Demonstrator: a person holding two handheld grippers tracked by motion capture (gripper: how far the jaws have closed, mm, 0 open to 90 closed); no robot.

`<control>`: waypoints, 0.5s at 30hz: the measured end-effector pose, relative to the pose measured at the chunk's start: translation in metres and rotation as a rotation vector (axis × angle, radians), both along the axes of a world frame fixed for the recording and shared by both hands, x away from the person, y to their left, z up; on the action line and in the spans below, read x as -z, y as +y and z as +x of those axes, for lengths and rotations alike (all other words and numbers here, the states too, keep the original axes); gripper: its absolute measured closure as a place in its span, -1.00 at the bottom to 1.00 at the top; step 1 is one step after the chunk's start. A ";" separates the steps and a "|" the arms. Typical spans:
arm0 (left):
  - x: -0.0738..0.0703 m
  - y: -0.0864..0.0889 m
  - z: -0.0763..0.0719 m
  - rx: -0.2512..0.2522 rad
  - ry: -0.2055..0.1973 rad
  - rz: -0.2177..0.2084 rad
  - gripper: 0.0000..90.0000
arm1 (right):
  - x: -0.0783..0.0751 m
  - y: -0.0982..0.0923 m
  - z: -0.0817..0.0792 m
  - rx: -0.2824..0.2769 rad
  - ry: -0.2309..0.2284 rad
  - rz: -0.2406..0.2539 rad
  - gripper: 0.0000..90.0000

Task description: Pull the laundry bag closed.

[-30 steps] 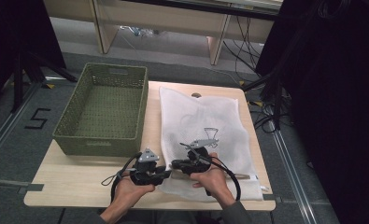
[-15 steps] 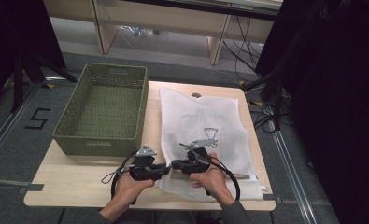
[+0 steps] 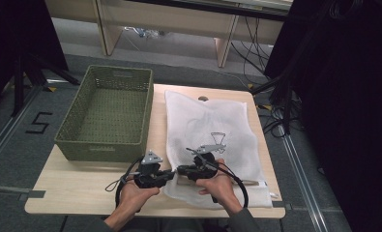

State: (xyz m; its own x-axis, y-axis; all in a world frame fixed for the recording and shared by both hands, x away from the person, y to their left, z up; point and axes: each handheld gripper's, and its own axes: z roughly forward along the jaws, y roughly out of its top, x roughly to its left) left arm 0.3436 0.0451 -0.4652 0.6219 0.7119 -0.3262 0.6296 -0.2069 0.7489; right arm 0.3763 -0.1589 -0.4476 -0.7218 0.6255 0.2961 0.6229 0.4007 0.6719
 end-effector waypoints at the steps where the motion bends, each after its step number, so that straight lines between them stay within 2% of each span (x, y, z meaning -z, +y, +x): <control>1: -0.001 0.000 0.000 -0.003 -0.018 0.017 0.87 | 0.000 0.000 0.000 -0.002 -0.005 0.003 0.85; 3: -0.001 0.000 -0.001 -0.005 -0.019 0.014 0.87 | -0.001 -0.003 0.001 0.022 0.011 0.022 0.82; 6: 0.000 -0.001 -0.003 -0.002 -0.024 0.021 0.87 | -0.001 -0.005 0.002 -0.008 -0.002 0.037 0.90; 8: 0.001 -0.003 -0.004 0.006 -0.027 0.033 0.87 | -0.001 -0.003 -0.001 -0.004 0.010 0.008 0.93; 11: 0.002 -0.003 -0.006 0.001 -0.028 0.039 0.88 | 0.002 -0.003 0.001 -0.010 0.011 0.011 0.93; 14: 0.002 -0.002 -0.006 -0.005 -0.031 0.038 0.87 | 0.002 -0.004 0.000 0.030 0.043 0.023 0.83; 15: 0.002 -0.002 -0.006 -0.005 -0.032 0.038 0.87 | 0.003 -0.005 0.000 0.023 0.037 0.021 0.84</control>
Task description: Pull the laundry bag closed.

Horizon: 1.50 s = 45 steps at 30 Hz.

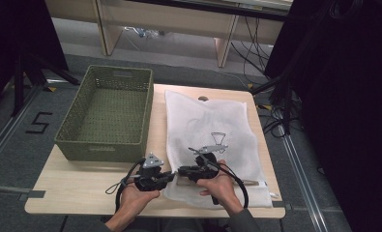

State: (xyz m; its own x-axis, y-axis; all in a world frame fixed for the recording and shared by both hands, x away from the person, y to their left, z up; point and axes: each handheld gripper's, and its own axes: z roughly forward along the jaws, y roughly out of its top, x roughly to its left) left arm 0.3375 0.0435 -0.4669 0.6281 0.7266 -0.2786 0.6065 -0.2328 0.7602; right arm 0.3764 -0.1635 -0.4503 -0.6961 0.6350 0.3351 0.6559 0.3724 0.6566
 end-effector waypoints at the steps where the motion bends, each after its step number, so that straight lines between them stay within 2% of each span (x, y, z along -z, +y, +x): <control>1: 0.000 0.000 0.000 0.001 -0.001 0.001 0.87 | 0.000 0.000 0.000 -0.008 -0.006 0.004 0.85; 4: 0.000 -0.001 0.000 0.004 -0.008 0.008 0.87 | 0.000 0.000 0.000 -0.030 -0.017 0.004 0.92; 6: 0.000 -0.002 -0.001 0.011 -0.013 0.019 0.88 | -0.001 0.001 -0.001 -0.018 -0.004 -0.003 0.93; 8: 0.000 -0.002 -0.001 0.016 -0.022 0.033 0.89 | 0.000 0.001 -0.001 -0.025 -0.024 -0.005 0.93; 13: -0.002 -0.003 -0.004 0.013 -0.041 0.046 0.91 | 0.001 0.001 -0.002 -0.012 -0.019 -0.002 0.94; 19: -0.006 0.000 -0.005 0.009 -0.043 0.027 0.91 | 0.002 -0.002 -0.004 0.001 -0.013 0.006 0.96; 21: -0.010 0.002 -0.005 0.009 -0.049 0.022 0.92 | 0.002 -0.002 -0.006 0.010 0.002 0.014 0.96; 22: -0.012 0.003 -0.005 0.003 -0.052 0.010 0.92 | 0.002 -0.003 -0.006 -0.005 -0.015 0.013 0.96; 25: -0.015 0.005 -0.005 0.000 -0.047 -0.009 0.92 | -0.002 -0.002 -0.009 0.003 -0.029 0.026 0.96; 31: -0.018 0.004 -0.005 0.019 -0.056 -0.021 0.91 | -0.007 -0.008 -0.009 0.034 -0.016 0.088 0.95; 35: -0.018 0.002 -0.005 0.019 -0.055 -0.022 0.90 | -0.010 -0.008 -0.009 0.033 -0.033 0.075 0.94; 38: -0.017 0.003 -0.006 0.018 -0.055 -0.020 0.90 | -0.010 -0.007 -0.010 0.044 -0.028 0.080 0.92; 41: -0.015 0.001 -0.006 0.021 -0.050 -0.019 0.90 | -0.010 -0.006 -0.009 0.047 -0.045 0.078 0.93; 45: -0.016 -0.001 -0.009 0.014 -0.066 -0.010 0.91 | -0.012 -0.005 -0.011 0.042 -0.073 0.058 0.94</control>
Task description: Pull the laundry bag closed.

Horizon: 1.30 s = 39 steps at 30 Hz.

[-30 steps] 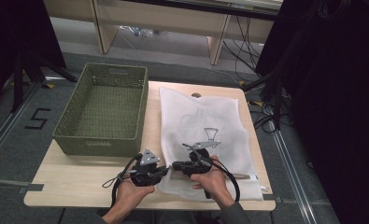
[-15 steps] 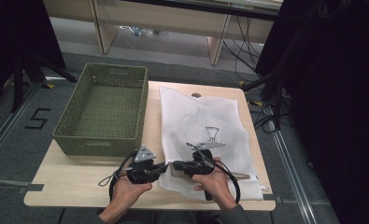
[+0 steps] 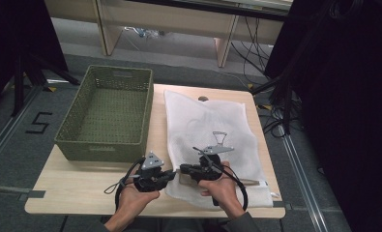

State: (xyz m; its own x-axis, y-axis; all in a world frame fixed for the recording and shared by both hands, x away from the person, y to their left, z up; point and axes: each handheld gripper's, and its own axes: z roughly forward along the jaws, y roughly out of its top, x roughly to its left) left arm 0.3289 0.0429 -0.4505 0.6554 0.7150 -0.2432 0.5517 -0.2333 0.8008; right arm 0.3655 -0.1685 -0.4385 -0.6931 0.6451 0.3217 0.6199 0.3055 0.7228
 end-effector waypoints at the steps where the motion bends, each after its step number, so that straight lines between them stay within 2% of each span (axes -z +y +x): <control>1: -0.001 0.000 0.000 0.000 0.000 -0.001 0.91 | 0.000 -0.001 0.000 0.004 -0.002 0.005 0.94; 7: -0.003 0.001 -0.001 0.002 -0.015 -0.006 0.91 | 0.002 -0.005 -0.001 0.024 0.014 0.028 0.94; 14: -0.007 0.007 -0.001 -0.006 -0.004 -0.038 0.92 | 0.004 -0.012 -0.004 0.043 0.010 0.013 0.94; 19: -0.007 0.006 -0.002 0.001 -0.001 -0.046 0.91 | 0.003 -0.014 -0.009 0.033 -0.005 -0.008 0.97; 21: -0.009 0.007 -0.003 0.003 -0.003 -0.047 0.92 | 0.002 -0.015 -0.011 0.045 0.011 -0.002 0.97; 23: -0.010 0.007 -0.002 0.002 -0.005 -0.050 0.92 | 0.003 -0.015 -0.011 0.042 -0.012 -0.001 0.97; 25: -0.008 0.008 -0.002 -0.002 -0.004 -0.050 0.92 | 0.003 -0.017 -0.012 0.051 -0.007 -0.002 0.97; 27: -0.008 0.012 -0.001 -0.013 -0.006 -0.049 0.92 | 0.002 -0.020 -0.012 0.063 -0.021 -0.014 0.97; 29: -0.011 0.018 0.002 -0.039 -0.014 -0.061 0.92 | 0.000 -0.028 -0.012 0.104 -0.033 -0.024 0.97; 30: -0.012 0.020 0.003 -0.041 -0.018 -0.065 0.92 | 0.000 -0.034 -0.010 0.096 -0.026 -0.018 0.97; 31: -0.011 0.021 0.003 -0.032 -0.011 -0.070 0.91 | -0.002 -0.037 -0.011 0.114 -0.019 -0.001 0.97; 34: -0.009 0.017 0.003 -0.017 -0.002 -0.063 0.91 | -0.007 -0.044 -0.012 0.117 -0.031 0.007 0.97; 37: -0.009 0.016 0.002 -0.007 -0.002 -0.062 0.91 | -0.007 -0.047 -0.015 0.118 -0.036 -0.009 0.97; 39: -0.009 0.018 0.003 -0.015 0.001 -0.064 0.91 | -0.009 -0.049 -0.018 0.124 -0.057 -0.019 0.97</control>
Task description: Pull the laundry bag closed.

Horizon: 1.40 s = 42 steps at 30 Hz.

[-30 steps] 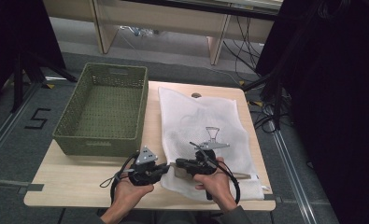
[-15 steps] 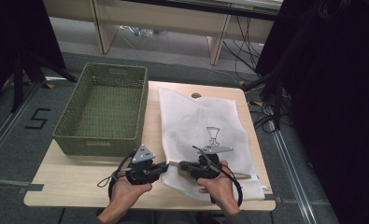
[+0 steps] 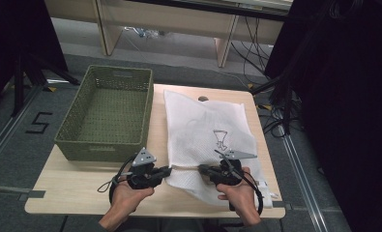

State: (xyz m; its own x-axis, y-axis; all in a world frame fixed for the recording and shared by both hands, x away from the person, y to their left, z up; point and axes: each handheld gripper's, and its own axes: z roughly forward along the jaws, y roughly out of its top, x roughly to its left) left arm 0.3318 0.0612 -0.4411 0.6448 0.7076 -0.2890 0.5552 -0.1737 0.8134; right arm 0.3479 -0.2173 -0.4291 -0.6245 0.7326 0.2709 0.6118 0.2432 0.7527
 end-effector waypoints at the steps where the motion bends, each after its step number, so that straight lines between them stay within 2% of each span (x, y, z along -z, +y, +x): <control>1: 0.000 0.001 0.000 -0.003 -0.002 0.002 0.91 | -0.002 -0.001 -0.001 -0.005 -0.005 -0.030 0.97; 3: 0.001 0.003 0.001 -0.011 0.002 -0.001 0.91 | -0.003 -0.006 -0.002 0.008 -0.021 -0.027 0.97; 8: 0.002 -0.002 0.000 0.010 0.006 0.007 0.91 | -0.002 -0.022 -0.002 0.033 -0.001 -0.010 0.97; 21: 0.004 -0.002 -0.001 0.012 0.011 0.014 0.91 | 0.003 -0.033 0.000 0.044 0.016 -0.015 0.97; 34: 0.004 -0.001 -0.001 0.012 0.011 0.024 0.90 | 0.008 -0.033 0.001 0.033 0.028 -0.015 0.97; 38: 0.003 0.000 -0.001 0.003 0.007 0.028 0.91 | 0.008 -0.033 0.002 0.027 0.020 -0.040 0.97; 42: 0.002 0.004 0.000 -0.008 0.009 0.026 0.91 | 0.008 -0.038 0.002 0.047 0.022 -0.050 0.97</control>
State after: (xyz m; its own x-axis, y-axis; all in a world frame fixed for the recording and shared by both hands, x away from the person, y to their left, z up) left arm 0.3317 0.0650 -0.4432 0.6363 0.7202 -0.2764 0.5642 -0.1902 0.8034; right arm 0.3500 -0.2552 -0.4371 -0.5836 0.7737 0.2465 0.6394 0.2506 0.7269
